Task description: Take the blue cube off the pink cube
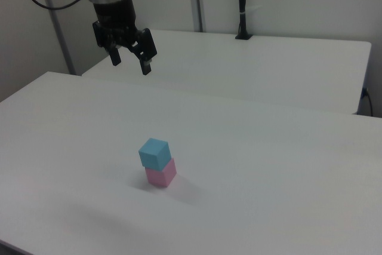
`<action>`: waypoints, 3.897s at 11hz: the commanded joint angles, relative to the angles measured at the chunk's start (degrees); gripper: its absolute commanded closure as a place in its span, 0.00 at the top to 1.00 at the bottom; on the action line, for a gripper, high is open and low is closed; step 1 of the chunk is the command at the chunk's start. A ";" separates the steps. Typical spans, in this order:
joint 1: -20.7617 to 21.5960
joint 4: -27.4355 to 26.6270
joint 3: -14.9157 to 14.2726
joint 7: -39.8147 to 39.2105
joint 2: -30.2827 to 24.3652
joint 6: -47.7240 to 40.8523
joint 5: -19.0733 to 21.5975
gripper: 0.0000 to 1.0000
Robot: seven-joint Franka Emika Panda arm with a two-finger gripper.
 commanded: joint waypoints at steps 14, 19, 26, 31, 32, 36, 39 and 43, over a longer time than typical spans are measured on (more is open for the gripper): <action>5.83 -19.48 -0.01 3.14 13.73 24.50 -3.55 1.00; 6.28 -22.22 -0.01 3.23 13.82 25.39 -6.97 0.90; -0.12 -22.40 -0.44 -8.51 9.26 22.68 -6.97 0.44; -11.55 -27.30 -0.53 -23.56 10.04 27.81 -7.50 0.46; -12.34 -30.02 -0.53 -25.05 10.30 31.33 -7.68 0.47; -14.81 -35.40 -0.53 -27.71 13.89 43.02 -10.40 0.48; -15.60 -35.23 -0.53 -27.01 14.70 43.76 -10.40 1.00; -15.61 -34.79 -0.53 -22.63 12.07 43.06 -9.79 1.00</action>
